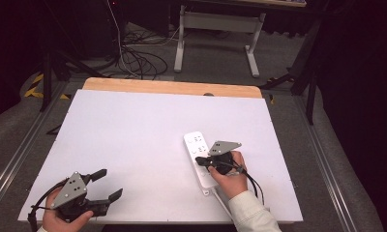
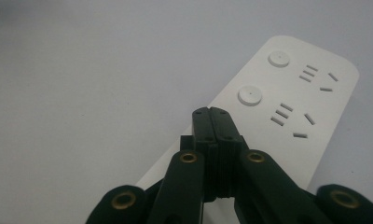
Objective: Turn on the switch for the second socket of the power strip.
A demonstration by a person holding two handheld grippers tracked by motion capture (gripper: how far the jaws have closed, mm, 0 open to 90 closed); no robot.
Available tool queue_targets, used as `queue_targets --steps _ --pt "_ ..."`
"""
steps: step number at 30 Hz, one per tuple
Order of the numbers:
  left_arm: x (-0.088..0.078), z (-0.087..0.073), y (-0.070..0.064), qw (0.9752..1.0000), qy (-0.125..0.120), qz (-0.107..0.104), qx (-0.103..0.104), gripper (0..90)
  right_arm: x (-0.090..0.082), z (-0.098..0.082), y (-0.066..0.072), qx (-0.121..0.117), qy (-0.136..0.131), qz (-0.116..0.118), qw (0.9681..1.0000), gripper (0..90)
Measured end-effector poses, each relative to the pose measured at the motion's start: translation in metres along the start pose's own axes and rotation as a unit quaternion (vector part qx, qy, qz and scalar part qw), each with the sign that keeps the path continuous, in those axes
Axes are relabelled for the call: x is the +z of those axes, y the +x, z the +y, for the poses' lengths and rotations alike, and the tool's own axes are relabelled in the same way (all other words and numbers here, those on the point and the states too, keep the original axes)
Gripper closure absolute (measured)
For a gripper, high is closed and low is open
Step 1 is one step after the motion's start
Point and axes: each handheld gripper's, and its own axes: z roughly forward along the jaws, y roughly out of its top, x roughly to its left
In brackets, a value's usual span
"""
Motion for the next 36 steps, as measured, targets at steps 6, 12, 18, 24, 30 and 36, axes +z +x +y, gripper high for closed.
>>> queue_targets --steps 6,12,18,24,30,36 --pt "0.0 0.0001 -0.0003 1.0 -0.001 0.0 0.0 19.2 0.0004 -0.0004 -0.0004 0.005 0.0 0.002 1.0 90.0" --pt "-0.0003 0.0001 -0.0006 1.0 -0.001 0.0 -0.001 19.2 0.0007 0.0001 0.0007 0.002 0.004 -0.002 1.0 90.0" --pt "-0.0004 0.0001 -0.0007 1.0 -0.001 0.0 -0.001 19.2 0.001 0.0003 0.0013 0.003 0.006 -0.003 1.0 90.0" --pt "-0.0007 0.0004 -0.001 1.0 -0.002 0.001 -0.001 19.2 0.0014 0.002 0.0021 0.0 0.013 -0.007 0.9999 90.0" --pt "-0.0011 0.0005 -0.001 1.0 -0.001 0.001 0.0 19.2 0.0017 0.0035 0.0013 0.009 0.019 -0.004 0.9998 90.0" --pt "-0.001 0.0006 -0.0011 1.0 -0.001 0.001 0.0 19.2 0.0016 0.0031 0.001 0.013 0.018 -0.004 0.9997 90.0"
